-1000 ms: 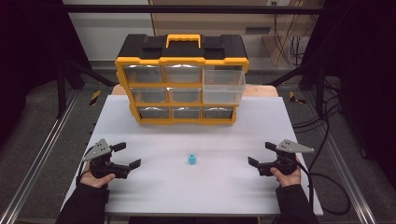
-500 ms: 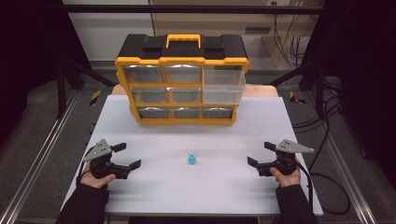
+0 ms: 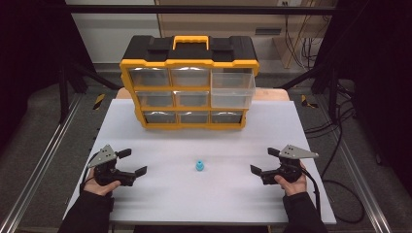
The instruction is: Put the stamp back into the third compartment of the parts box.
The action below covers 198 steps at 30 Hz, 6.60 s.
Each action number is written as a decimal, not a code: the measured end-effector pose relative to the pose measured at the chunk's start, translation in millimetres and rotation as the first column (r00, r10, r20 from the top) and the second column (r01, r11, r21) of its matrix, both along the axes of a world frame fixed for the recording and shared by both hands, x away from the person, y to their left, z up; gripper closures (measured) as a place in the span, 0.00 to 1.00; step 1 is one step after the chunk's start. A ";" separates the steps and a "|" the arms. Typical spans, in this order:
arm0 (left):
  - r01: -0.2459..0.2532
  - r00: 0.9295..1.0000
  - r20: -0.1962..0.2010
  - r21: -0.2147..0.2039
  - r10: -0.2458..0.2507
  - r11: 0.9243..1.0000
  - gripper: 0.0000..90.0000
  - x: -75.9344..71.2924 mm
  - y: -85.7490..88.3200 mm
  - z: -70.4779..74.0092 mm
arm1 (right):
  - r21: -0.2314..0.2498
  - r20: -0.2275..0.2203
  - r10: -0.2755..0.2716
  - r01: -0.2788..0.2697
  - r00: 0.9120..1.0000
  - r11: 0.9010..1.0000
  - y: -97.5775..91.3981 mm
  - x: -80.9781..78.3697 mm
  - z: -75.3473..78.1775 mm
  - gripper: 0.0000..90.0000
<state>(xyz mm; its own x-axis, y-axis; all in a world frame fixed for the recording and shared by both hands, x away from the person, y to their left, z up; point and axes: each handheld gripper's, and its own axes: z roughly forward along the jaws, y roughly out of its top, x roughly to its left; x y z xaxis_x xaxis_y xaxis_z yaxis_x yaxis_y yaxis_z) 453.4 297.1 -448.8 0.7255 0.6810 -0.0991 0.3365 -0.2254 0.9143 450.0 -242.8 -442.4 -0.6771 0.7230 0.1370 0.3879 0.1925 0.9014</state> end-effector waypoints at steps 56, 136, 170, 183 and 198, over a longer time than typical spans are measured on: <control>0.002 1.000 0.002 0.011 -0.002 1.000 0.02 0.5 -1.2 -1.0 | -0.047 -0.045 0.101 -0.104 0.994 0.994 70.5 5.5 2.6 0.02; -0.001 1.000 0.000 0.024 0.001 1.000 0.02 1.3 -2.0 -2.7 | -0.179 -0.095 0.129 -0.144 0.987 0.973 154.5 24.9 -1.5 0.05; 0.001 1.000 -0.002 0.026 -0.001 1.000 0.02 2.0 -1.4 -3.2 | -0.232 -0.177 0.122 -0.161 0.977 0.959 178.6 40.9 -20.4 0.44; 0.002 1.000 0.000 0.026 -0.002 1.000 0.02 1.8 -1.6 -3.1 | -0.225 -0.220 0.135 -0.185 0.966 0.957 181.8 42.9 -21.6 0.62; 0.002 1.000 -0.001 0.026 -0.002 1.000 0.02 1.8 -1.4 -3.1 | -0.245 -0.219 0.134 -0.187 0.967 0.951 183.0 43.1 -22.3 0.78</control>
